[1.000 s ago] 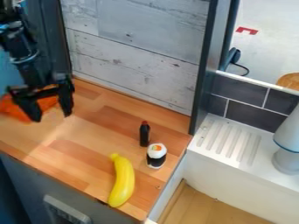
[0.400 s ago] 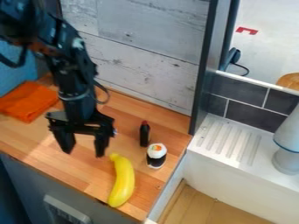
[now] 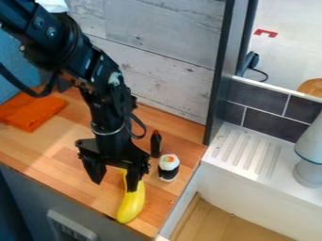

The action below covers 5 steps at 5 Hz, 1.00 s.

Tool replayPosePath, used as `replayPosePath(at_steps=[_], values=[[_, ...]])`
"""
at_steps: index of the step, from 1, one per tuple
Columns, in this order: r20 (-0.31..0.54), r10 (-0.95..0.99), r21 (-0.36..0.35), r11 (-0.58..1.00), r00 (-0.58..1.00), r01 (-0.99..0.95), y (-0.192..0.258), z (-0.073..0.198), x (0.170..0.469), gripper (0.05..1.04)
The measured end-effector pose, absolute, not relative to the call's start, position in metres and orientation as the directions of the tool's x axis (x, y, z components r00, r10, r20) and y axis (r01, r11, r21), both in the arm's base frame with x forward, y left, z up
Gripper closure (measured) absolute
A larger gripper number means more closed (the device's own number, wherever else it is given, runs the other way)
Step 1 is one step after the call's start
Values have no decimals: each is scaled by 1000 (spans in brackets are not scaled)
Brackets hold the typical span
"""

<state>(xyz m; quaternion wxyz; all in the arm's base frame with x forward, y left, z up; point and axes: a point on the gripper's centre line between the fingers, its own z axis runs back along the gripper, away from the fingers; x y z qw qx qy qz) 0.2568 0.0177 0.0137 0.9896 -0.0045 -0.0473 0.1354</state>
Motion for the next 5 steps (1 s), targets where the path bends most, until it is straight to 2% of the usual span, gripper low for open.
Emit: replayPosePath(at_steps=[1, 2, 4, 5], values=[[132, 258, -34, 966, 957, -256, 8, 20, 255, 83], [137, 259, -46, 966, 956, -255, 0, 17, 252, 83], [114, 247, -49, 969, 962, -243, -7, -5, 254, 83], [97, 245, -49, 969, 965, -241, -8, -14, 257, 120]])
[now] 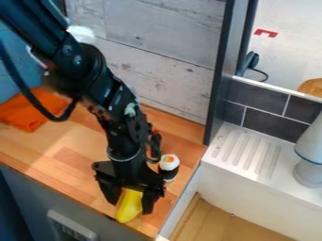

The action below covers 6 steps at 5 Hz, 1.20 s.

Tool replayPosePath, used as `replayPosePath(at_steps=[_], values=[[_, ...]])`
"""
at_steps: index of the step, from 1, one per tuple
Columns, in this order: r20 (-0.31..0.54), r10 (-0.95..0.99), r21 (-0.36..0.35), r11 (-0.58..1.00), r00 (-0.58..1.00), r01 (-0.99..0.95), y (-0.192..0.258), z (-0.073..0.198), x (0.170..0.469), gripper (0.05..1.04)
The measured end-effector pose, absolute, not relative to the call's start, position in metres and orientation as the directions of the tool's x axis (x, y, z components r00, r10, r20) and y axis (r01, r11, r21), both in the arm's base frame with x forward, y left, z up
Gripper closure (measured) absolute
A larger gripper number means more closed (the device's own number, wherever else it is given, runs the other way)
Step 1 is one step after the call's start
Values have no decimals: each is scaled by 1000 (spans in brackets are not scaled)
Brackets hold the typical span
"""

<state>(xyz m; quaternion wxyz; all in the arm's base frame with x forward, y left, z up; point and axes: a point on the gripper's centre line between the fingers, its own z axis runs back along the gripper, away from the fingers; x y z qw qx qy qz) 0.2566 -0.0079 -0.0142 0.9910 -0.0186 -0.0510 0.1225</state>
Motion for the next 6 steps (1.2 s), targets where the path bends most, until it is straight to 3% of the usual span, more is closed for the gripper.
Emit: replayPosePath(at_steps=[1, 2, 4, 5, 6], values=[[108, 247, -63, 968, 963, -241, -9, -16, 259, 376], [107, 249, -74, 968, 963, -242, -10, -15, 256, 494], [135, 322, -133, 943, 937, -305, 15, 32, 244, 494], [215, 396, -186, 914, 893, -361, 34, 69, 242, 494], [265, 472, -246, 876, 841, -414, 53, 92, 269, 494]])
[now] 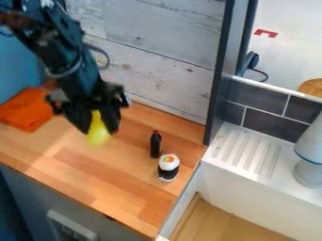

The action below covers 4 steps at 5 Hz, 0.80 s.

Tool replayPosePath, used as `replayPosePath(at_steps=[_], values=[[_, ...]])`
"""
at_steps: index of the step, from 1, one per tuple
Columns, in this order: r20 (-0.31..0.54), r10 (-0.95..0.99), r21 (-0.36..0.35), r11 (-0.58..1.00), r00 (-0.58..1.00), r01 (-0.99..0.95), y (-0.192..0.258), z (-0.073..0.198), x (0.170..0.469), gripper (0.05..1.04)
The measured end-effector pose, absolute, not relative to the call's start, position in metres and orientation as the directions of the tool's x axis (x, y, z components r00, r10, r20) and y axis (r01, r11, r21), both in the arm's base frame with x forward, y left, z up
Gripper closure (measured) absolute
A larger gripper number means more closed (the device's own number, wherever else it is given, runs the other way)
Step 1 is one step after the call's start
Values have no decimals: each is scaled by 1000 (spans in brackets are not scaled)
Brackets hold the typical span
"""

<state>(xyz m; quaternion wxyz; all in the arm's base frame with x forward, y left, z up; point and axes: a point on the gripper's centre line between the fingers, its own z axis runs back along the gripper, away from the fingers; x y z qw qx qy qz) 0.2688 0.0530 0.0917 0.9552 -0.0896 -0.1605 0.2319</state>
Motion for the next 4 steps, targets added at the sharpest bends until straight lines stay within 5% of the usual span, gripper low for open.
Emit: replayPosePath(at_steps=[2, 4], values=[[249, 564, -250, 823, 787, -510, 97, 64, 344, 494], [225, 611, -216, 791, 759, -573, 117, 36, 383, 494]])
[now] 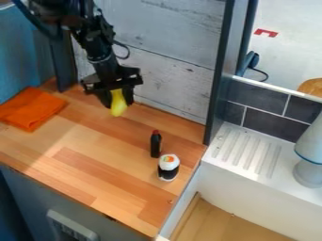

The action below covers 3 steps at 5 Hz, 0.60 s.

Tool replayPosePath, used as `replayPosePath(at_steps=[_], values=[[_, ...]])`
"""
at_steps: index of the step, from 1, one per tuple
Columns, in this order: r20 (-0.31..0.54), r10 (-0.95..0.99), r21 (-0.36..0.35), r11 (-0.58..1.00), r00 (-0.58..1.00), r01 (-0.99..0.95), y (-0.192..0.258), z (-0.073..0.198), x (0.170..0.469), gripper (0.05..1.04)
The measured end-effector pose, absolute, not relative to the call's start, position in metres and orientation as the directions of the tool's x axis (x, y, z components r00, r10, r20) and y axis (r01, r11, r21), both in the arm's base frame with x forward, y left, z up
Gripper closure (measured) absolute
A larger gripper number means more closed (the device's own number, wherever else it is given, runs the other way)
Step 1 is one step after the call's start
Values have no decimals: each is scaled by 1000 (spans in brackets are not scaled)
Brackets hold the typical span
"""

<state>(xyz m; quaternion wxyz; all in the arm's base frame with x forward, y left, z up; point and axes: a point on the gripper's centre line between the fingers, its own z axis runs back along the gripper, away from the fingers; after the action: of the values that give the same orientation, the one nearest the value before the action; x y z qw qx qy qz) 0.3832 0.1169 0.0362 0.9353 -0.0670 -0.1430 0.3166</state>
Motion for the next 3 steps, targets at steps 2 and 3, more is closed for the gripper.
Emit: replayPosePath(at_steps=[2, 3], values=[[200, 699, -214, 715, 687, -665, 87, 0, 400, 494], [231, 691, -219, 723, 685, -655, 85, -9, 414, 494]])
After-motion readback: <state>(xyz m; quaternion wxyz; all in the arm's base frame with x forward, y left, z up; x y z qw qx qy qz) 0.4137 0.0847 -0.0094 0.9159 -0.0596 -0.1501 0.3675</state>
